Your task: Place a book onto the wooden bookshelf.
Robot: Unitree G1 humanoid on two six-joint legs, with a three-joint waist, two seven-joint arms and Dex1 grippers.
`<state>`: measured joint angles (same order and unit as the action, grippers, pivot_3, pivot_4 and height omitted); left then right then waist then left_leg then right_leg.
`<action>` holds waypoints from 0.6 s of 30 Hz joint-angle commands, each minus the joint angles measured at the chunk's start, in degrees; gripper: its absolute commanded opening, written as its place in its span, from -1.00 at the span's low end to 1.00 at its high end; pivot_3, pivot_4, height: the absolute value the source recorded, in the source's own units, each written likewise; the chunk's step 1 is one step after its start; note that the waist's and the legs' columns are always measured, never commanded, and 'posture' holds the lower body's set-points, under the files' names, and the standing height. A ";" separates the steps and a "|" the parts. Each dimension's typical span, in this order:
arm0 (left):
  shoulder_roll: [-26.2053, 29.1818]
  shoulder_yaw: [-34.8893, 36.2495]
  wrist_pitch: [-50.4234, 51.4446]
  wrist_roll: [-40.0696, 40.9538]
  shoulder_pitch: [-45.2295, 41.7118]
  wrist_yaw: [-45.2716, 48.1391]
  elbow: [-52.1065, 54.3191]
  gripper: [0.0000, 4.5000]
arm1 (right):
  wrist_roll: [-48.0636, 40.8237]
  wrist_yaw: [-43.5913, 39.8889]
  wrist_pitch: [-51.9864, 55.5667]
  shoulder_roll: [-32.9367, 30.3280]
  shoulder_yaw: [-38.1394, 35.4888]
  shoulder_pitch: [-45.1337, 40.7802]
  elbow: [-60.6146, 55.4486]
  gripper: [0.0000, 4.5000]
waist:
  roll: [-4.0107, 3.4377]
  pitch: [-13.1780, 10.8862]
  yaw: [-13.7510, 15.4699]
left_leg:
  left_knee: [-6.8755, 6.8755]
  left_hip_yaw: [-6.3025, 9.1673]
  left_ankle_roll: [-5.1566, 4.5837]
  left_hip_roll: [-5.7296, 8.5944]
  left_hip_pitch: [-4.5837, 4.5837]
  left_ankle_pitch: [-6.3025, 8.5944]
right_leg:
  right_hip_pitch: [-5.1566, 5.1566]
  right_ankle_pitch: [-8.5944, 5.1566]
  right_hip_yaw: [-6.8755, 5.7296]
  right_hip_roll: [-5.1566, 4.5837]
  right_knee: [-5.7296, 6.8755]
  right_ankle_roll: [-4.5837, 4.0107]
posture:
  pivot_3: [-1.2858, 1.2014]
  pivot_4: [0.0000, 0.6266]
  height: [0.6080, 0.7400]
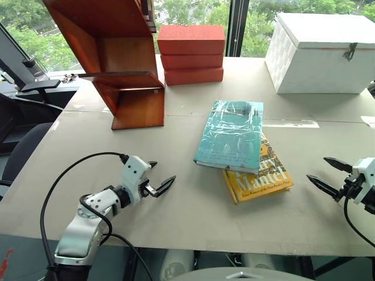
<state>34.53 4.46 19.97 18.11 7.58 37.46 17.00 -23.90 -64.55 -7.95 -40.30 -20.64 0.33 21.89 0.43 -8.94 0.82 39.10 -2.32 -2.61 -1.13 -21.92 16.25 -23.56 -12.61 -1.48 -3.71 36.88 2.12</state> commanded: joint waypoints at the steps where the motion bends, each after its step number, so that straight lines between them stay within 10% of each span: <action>1: 0.55 2.35 -0.05 1.16 0.36 0.52 2.45 0.99 | -0.36 -0.75 0.28 -1.43 -0.12 -2.42 0.52 1.00 | 0.02 -0.01 -0.01 | 0.00 0.00 0.00 0.00 0.00 0.00 | 0.00 0.00 0.00 0.00 0.00 0.00 | 0.03 -0.52 0.67; 18: 0.73 1.75 0.09 2.02 -0.88 3.02 2.05 0.99 | 0.98 -1.92 -1.42 -4.48 -1.51 -4.01 6.63 1.00 | 0.05 -0.09 -0.03 | 0.00 -0.10 -0.08 -0.03 -0.03 0.05 | -0.04 0.01 0.04 -0.02 -0.08 0.00 | 0.03 -0.52 0.67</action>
<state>34.60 6.12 20.97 20.27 7.03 39.85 18.35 -22.71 -66.85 -8.04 -43.42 -20.30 -3.75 28.90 0.49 -9.03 0.79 39.10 -2.42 -2.69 -1.16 -21.95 16.30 -23.60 -12.60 -1.44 -3.73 36.80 2.11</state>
